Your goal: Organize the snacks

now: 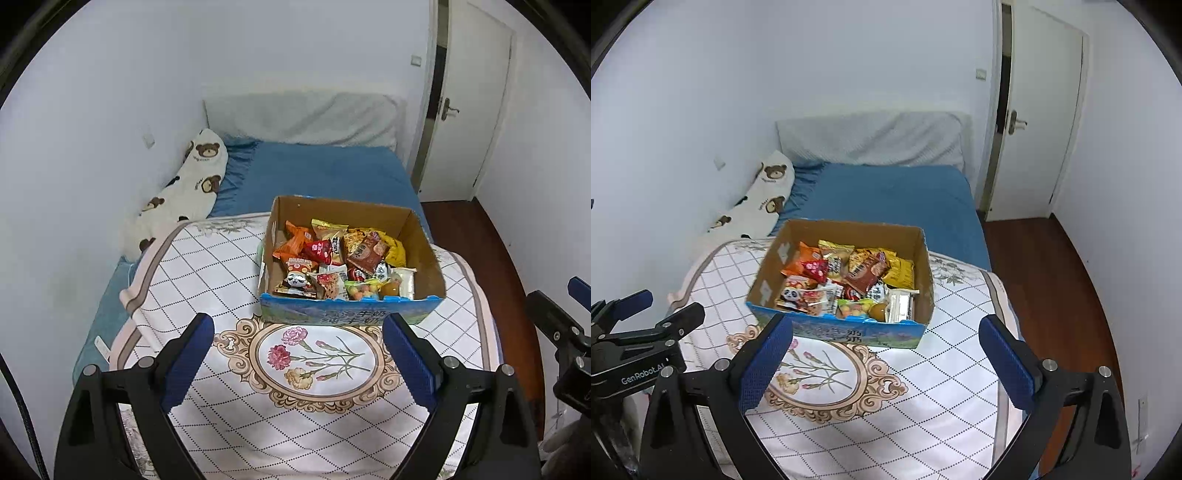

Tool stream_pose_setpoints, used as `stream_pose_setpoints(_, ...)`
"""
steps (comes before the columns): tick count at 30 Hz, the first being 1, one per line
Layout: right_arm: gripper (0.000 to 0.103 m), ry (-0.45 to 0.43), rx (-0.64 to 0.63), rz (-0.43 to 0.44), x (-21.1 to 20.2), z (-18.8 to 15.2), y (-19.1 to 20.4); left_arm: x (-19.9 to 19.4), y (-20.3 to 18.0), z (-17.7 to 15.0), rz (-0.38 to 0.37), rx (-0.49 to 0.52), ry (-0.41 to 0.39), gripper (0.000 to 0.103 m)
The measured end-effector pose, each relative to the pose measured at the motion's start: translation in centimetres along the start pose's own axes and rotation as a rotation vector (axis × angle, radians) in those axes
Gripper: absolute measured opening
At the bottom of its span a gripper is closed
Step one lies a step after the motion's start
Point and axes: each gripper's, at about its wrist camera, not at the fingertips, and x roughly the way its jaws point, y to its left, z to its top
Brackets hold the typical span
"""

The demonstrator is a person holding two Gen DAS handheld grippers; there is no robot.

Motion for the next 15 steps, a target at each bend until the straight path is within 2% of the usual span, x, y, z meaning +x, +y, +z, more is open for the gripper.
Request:
stream_pose_setpoints(8, 0.103, -0.045, -0.007, 0.019, -4.9, -1.2, 0.8, -4.1, 0.3, -0.6, -0.007, -0.008, -0.043, 0.093)
stream_pose_setpoints(15, 0.103, -0.062, 0.004, 0.009, -6.1, -1.5, 0.5, -5.2, 0.1, -0.9, -0.005, -0.004, -0.073, 0.093)
